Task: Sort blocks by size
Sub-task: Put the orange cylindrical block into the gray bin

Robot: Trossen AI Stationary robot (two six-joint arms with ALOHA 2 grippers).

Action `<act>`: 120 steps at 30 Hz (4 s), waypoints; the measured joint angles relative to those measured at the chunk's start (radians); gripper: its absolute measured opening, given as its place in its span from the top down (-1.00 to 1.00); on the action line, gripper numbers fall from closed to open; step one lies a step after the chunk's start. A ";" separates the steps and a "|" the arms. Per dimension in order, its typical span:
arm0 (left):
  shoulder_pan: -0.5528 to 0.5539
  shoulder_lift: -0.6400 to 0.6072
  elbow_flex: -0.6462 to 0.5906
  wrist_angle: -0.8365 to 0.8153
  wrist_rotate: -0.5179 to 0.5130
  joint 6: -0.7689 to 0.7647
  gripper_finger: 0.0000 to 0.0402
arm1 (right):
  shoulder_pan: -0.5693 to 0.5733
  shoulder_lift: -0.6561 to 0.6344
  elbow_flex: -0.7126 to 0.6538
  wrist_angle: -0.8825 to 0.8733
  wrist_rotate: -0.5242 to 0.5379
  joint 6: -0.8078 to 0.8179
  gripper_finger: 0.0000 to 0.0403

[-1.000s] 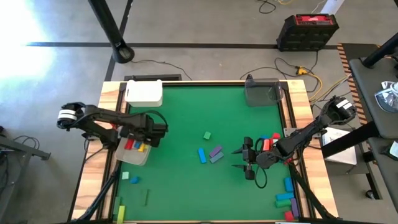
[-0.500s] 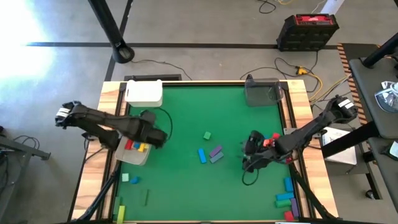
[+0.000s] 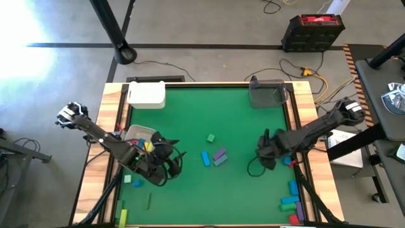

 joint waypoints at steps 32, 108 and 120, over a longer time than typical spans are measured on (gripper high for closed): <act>0.008 0.021 -0.280 0.430 -0.236 0.128 -0.25 | -0.192 0.070 -0.057 0.105 -0.097 0.479 -0.03; 0.178 0.623 0.097 1.643 0.708 0.786 0.45 | 0.384 0.229 0.216 1.319 0.767 -0.596 0.28; 0.094 0.340 0.097 0.826 0.359 0.637 0.45 | 0.399 0.204 0.216 1.179 0.764 -0.521 -0.25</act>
